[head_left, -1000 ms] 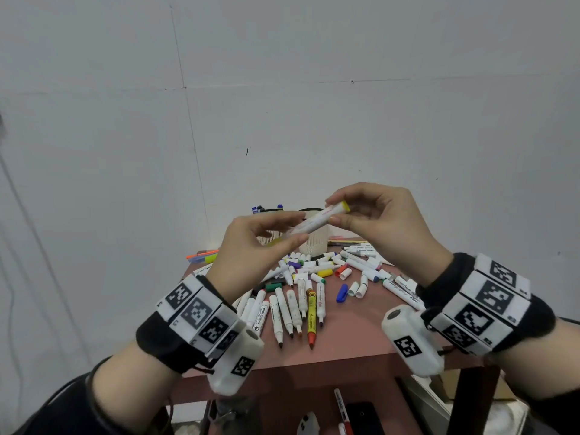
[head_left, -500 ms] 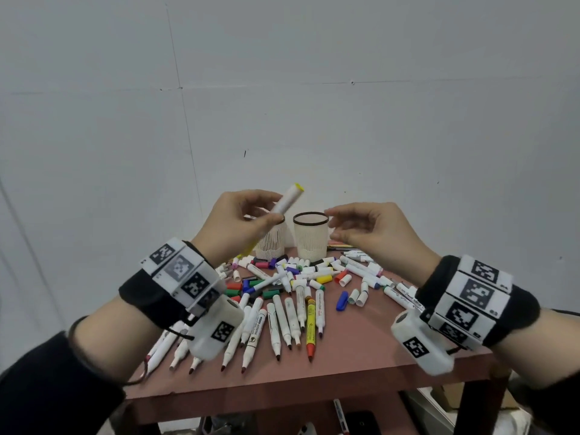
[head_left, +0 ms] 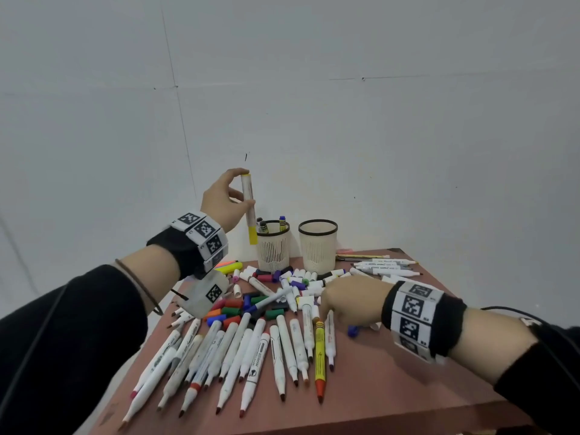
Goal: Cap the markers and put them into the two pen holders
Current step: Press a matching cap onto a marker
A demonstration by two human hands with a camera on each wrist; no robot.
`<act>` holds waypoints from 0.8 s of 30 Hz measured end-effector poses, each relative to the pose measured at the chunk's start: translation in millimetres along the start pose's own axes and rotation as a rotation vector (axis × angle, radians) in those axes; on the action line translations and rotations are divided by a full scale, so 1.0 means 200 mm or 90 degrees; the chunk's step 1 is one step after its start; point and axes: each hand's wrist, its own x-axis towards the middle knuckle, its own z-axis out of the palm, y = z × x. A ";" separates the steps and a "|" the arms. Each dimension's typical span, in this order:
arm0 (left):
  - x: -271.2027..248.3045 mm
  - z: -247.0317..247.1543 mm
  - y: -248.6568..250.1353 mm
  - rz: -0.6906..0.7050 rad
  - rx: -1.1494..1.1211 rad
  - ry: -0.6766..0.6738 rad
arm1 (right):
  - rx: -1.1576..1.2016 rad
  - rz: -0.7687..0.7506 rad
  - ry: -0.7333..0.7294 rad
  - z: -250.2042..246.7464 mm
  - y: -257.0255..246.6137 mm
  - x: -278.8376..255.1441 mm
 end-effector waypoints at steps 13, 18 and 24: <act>0.21 0.23 -0.15 0.009 -0.004 0.090 | -0.146 -0.069 -0.084 0.07 0.04 0.18; 0.25 0.30 -0.19 0.017 -0.002 0.090 | -0.134 -0.073 -0.088 0.02 0.08 0.14; 0.26 0.35 -0.25 0.004 0.028 0.052 | 0.079 -0.010 0.093 -0.11 0.14 0.03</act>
